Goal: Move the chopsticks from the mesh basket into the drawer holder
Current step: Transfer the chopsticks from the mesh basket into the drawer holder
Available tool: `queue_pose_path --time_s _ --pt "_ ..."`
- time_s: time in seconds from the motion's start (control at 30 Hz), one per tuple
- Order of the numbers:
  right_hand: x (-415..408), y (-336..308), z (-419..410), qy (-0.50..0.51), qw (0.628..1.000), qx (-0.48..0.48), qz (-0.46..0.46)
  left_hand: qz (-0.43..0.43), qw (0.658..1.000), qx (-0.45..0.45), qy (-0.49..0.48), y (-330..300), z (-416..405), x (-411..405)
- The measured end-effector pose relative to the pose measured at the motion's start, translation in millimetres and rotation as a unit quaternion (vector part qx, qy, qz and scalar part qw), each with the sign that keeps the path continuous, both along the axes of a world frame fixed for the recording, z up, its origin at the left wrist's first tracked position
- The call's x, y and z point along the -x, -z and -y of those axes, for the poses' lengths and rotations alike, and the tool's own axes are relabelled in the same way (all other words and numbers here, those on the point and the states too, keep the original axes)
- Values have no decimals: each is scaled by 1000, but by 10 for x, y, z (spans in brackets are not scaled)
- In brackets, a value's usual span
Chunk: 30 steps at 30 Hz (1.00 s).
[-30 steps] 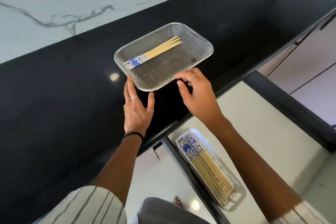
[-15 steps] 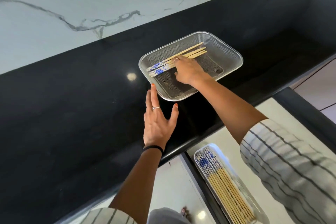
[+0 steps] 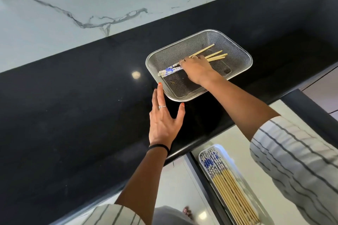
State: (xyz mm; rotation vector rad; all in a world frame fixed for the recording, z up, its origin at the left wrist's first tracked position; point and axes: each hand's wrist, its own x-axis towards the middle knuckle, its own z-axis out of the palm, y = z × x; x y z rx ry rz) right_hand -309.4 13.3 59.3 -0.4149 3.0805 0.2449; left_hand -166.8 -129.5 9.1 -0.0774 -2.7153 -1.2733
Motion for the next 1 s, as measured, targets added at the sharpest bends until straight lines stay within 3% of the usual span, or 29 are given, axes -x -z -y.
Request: queue_pose_path --time_s 0.27,0.5,0.67,0.77,0.87,1.0 --pt "-404 -653 -244 -7 993 42 -114 12 1000 5 -3 5 3 -18" --pt "-1176 -1053 -539 72 967 174 -174 12 1000 11 9 -20 5 -28" --pt "-1821 -1087 -785 102 905 389 -141 10 1000 10 9 -22 9 -32" --pt "-2123 -946 -842 129 869 468 -97 9 1000 1 7 -21 9 -34" --pt "-2333 -701 -886 172 846 505 -4 8 1000 0 9 -6 17 -29" --pt "-2552 -274 -933 204 856 457 130 2 1000 -8 5 19 27 -7"
